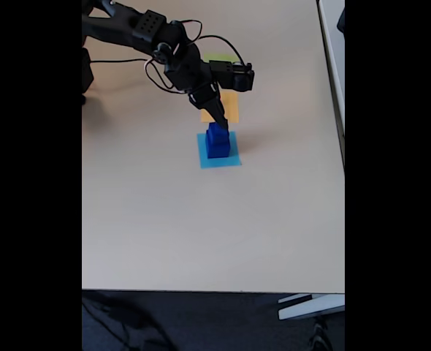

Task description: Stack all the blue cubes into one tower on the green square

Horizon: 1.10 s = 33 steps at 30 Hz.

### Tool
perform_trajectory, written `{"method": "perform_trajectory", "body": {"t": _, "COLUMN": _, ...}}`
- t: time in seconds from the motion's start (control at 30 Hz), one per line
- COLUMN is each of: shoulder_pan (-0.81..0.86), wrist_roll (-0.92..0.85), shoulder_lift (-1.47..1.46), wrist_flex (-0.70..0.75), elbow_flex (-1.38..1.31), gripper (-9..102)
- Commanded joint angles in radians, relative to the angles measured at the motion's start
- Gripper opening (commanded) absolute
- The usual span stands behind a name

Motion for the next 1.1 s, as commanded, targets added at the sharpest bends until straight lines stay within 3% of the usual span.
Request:
{"method": "perform_trajectory", "body": {"t": 0.0, "shoulder_pan": 0.008, "wrist_roll": 0.008, "shoulder_lift": 0.006, "wrist_flex": 0.005, "elbow_flex": 0.0, "gripper": 21}}
{"method": "perform_trajectory", "body": {"t": 1.07, "shoulder_pan": 0.023, "wrist_roll": 0.0, "shoulder_lift": -0.012, "wrist_flex": 0.005, "elbow_flex": 0.008, "gripper": 11}}
